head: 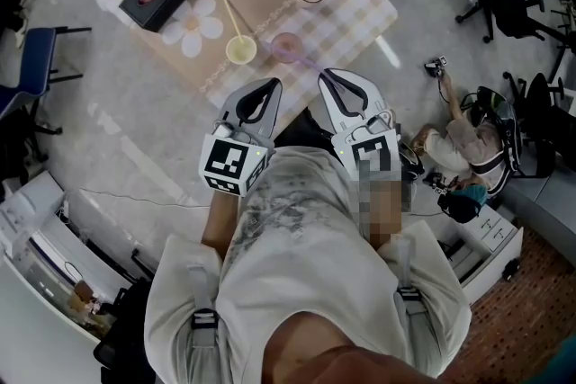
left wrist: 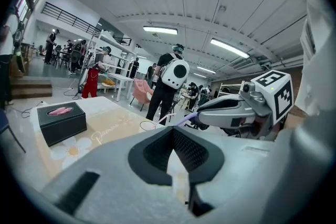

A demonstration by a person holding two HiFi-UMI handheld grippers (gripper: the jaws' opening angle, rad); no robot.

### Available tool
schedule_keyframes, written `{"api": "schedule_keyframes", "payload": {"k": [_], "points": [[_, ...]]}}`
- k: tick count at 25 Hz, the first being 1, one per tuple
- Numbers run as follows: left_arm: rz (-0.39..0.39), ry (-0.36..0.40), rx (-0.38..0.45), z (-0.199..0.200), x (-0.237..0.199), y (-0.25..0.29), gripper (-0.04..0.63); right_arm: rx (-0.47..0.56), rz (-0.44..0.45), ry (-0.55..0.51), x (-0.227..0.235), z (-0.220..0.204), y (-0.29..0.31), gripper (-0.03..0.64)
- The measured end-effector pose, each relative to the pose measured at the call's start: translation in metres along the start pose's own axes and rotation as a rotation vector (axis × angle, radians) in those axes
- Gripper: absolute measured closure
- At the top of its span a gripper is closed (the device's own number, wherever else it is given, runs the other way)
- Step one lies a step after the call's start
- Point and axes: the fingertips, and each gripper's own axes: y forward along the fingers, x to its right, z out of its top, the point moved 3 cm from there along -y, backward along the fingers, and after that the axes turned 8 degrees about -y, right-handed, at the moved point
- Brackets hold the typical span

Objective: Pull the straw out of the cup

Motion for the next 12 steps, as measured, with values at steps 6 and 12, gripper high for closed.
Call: {"api": "schedule_keyframes", "payload": {"k": [6,12], "points": [[-0.009,0.01,0.025,0.0058,0.004,-0.0033,0.591,0.043,-0.006,0.071,0.0001,0.0056,-0.0069,0.577],[-0.015,0.015,0.05,0.0097,0.0083,-0.0047,0.591,0.069,-0.007,0.107,0.0016,0.0069,-0.0113,0.578]]}}
